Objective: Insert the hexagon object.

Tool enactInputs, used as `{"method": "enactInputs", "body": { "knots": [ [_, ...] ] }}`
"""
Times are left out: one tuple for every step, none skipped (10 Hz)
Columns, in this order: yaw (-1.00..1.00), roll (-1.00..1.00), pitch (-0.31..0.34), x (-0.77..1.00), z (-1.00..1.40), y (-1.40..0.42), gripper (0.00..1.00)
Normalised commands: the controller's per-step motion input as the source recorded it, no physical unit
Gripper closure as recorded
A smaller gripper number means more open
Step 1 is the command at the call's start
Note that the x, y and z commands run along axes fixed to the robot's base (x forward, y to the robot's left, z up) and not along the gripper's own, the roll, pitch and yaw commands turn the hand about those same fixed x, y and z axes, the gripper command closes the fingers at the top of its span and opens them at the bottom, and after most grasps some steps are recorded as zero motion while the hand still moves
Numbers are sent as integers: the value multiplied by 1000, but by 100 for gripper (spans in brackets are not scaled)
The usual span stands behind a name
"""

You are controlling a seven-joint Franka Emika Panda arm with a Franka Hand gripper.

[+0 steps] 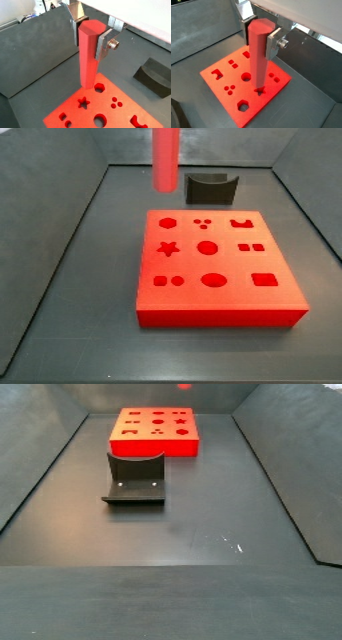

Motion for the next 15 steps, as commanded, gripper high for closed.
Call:
{"method": "enactInputs", "body": {
  "knots": [
    [-520,0,-10,-97,-49,280,100],
    [-809,0,-23,0,-77,186,100],
    [-851,0,-24,0,-77,149,100],
    [-726,-14,-61,-131,-114,209,100],
    [-569,-61,-271,-257,-366,246,100],
    [-517,-67,-331,-206,-420,294,100],
    [-586,-83,-317,0,-437,303,100],
    [-623,-94,-269,197,-357,231,100],
    [-629,-149,-309,277,-191,231,100],
    [-617,-20,-204,371,-120,117,100],
    [-557,13,-207,331,-160,0,100],
    [-309,273,-67,163,-120,-17,100],
    [-103,500,0,20,-191,-140,100],
    [-171,500,34,54,-31,-146,100],
    [-129,436,129,3,-146,-66,100]
  ]
}}
